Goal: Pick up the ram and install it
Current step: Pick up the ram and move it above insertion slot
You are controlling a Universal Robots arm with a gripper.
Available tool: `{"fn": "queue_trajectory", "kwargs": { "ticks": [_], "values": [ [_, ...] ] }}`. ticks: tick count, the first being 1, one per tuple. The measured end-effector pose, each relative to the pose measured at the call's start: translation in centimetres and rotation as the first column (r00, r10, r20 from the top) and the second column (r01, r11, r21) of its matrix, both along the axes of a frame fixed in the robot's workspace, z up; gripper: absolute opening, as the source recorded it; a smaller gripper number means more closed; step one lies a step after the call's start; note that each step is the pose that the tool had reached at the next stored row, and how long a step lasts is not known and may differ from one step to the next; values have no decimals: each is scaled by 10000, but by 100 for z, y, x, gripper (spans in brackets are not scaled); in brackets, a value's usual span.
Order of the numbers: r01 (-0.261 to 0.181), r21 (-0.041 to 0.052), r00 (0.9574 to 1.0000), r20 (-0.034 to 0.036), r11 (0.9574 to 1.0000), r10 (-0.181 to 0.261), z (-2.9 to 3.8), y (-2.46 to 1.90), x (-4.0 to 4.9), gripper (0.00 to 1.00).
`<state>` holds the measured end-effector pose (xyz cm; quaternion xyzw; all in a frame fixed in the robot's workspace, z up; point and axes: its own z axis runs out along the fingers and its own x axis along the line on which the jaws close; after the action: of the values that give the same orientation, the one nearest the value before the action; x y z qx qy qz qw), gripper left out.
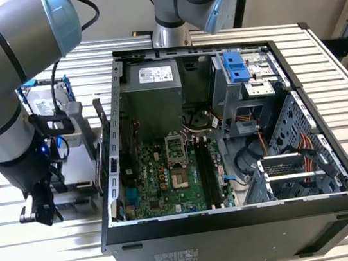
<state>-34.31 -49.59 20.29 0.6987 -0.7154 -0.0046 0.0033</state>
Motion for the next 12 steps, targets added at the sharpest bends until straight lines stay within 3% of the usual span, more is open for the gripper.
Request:
{"fn": "queue_trajectory", "kwargs": {
  "ticks": [12],
  "values": [
    [0,-1,10000,-1,10000,0,-68,0,-9,0]
  ]
}}
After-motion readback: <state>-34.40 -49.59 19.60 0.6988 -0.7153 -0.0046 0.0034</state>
